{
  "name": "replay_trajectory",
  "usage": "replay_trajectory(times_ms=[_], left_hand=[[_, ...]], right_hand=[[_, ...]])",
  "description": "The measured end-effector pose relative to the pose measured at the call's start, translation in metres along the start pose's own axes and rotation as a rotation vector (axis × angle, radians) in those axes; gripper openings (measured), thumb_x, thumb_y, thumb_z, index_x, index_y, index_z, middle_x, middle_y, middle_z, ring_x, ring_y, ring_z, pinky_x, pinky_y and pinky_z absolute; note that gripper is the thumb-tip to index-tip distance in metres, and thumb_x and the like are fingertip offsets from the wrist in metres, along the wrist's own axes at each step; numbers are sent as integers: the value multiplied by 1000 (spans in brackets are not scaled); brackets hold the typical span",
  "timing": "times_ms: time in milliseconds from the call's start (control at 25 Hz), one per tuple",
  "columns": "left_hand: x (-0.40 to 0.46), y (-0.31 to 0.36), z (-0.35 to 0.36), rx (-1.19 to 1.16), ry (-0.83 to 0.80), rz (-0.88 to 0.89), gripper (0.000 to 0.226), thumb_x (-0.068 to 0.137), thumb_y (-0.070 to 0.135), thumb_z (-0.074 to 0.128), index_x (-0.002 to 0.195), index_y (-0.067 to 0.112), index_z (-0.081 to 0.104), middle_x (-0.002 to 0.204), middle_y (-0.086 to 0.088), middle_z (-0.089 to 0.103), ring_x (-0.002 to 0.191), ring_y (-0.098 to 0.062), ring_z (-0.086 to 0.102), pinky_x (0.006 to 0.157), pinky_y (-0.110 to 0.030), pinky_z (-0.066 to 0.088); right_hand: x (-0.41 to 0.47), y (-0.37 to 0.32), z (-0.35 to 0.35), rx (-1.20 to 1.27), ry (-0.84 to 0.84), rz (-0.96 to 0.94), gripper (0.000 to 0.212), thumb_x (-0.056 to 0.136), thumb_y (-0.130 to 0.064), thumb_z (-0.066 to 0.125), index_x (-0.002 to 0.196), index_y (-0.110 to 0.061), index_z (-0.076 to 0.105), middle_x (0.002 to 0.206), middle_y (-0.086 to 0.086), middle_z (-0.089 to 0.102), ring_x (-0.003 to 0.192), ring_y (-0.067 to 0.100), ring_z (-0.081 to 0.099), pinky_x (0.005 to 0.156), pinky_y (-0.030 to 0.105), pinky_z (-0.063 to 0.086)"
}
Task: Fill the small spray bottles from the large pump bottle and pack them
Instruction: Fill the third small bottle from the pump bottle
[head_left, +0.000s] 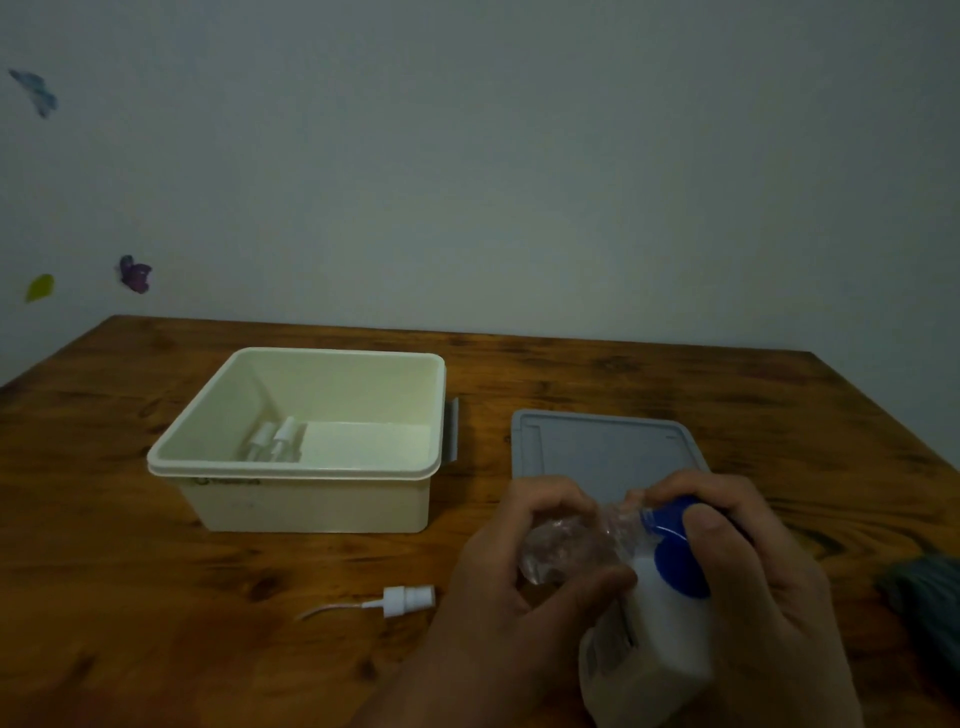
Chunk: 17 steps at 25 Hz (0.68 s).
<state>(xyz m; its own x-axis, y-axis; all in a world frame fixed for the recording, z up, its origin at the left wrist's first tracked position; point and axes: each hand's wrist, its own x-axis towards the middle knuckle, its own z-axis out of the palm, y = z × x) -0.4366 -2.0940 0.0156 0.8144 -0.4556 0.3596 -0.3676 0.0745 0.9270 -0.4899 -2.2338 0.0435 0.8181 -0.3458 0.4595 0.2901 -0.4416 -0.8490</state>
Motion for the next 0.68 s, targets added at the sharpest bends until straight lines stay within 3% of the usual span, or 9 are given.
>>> replay_trajectory(times_ms=[80, 200, 360, 440, 560, 680], left_hand=[[1, 1, 0, -6, -6, -9, 47, 75, 21, 79, 94, 55, 52, 107, 28, 58, 96, 2, 61, 74, -17, 53], [3, 3, 2, -1, 1, 30, 45, 68, 33, 79, 95, 56, 52, 106, 29, 58, 95, 4, 61, 74, -12, 51], [3, 4, 2, -6, 12, 52, 39, 65, 43, 70, 97, 57, 52, 107, 29, 59, 96, 3, 61, 74, -12, 51], [3, 2, 2, 1, 16, 70, 40, 66, 41, 70, 97, 58, 52, 107, 28, 59, 97, 2, 61, 74, -12, 50], [1, 0, 1, -5, 4, 34, 41, 67, 38, 74, 96, 57, 52, 106, 27, 60, 95, 2, 62, 74, -11, 50], [0, 2, -1, -6, 9, 23, 46, 67, 30, 79, 94, 56, 53, 107, 26, 60, 96, 1, 62, 76, -13, 51]], right_hand=[[1, -1, -1, -1, 13, -3, 33, 70, -70, 47, 85, -44, 62, 91, -17, 64, 75, 3, 61, 59, 8, 46], [2, -3, -4, 2, 22, 14, 29, 70, -56, 43, 87, -42, 62, 92, -16, 64, 76, 7, 62, 58, 13, 46], [0, -6, -3, 2, 21, 2, 43, 68, -76, 44, 91, -44, 61, 96, -16, 64, 75, 5, 62, 58, 11, 46], [0, -3, -1, 27, 40, -2, 34, 70, -67, 47, 90, -43, 61, 95, -20, 65, 76, 0, 62, 59, 6, 46], [-2, 1, -2, 56, -23, 12, 40, 71, -68, 48, 91, -37, 62, 97, -16, 70, 84, -1, 66, 68, 8, 49], [-1, 1, -3, 70, -19, 34, 29, 71, -54, 46, 88, -36, 63, 94, -20, 70, 81, -2, 66, 65, 7, 48]])
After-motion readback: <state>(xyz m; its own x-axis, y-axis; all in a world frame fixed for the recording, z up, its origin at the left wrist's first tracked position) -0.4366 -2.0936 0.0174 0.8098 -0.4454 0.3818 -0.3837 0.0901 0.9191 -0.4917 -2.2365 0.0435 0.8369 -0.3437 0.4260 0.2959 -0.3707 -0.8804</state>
